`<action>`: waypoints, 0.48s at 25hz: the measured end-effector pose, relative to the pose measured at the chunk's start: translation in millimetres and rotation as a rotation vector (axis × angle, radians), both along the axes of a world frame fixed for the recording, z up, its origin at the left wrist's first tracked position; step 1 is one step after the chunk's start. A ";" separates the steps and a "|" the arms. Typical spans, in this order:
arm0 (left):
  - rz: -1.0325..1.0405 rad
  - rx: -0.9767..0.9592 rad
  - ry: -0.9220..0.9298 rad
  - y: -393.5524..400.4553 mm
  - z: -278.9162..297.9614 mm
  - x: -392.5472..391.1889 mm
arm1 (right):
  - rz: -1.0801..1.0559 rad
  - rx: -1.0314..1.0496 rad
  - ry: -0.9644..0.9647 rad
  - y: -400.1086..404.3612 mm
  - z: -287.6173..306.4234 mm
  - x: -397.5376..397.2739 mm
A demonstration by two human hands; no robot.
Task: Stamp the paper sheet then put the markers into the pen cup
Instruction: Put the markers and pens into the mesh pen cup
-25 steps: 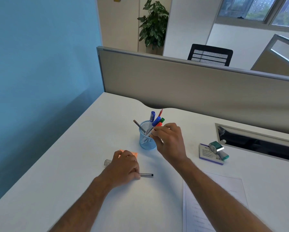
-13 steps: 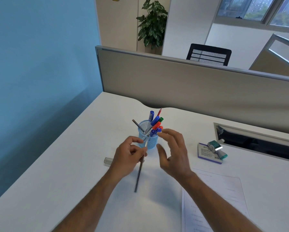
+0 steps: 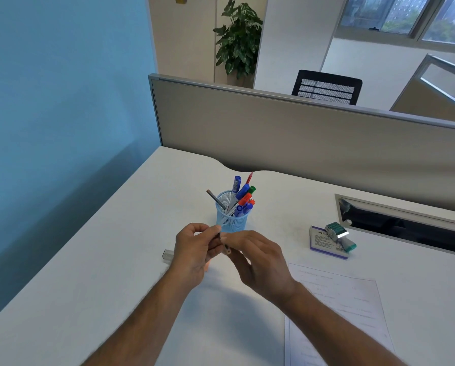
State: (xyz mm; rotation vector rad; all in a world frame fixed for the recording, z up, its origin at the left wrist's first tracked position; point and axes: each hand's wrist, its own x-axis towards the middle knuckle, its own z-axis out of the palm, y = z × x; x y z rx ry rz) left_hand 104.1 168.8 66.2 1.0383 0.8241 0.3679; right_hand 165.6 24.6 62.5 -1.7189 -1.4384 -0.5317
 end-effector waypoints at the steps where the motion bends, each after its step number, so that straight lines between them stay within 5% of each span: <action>1: -0.008 -0.011 -0.021 0.1 1.0 0.2 | -0.009 0.015 0.010 1.5 4.8 0.9; 3: -0.046 0.085 -0.013 4.9 0.1 -0.2 | -0.063 0.081 0.043 5.2 17.6 4.8; 8: -0.259 0.815 0.118 51.4 -21.3 -16.6 | -0.184 0.247 0.171 14.9 51.1 28.1; 12: -0.613 1.078 0.267 81.6 -38.0 -33.9 | -0.187 0.175 0.148 21.5 53.1 39.7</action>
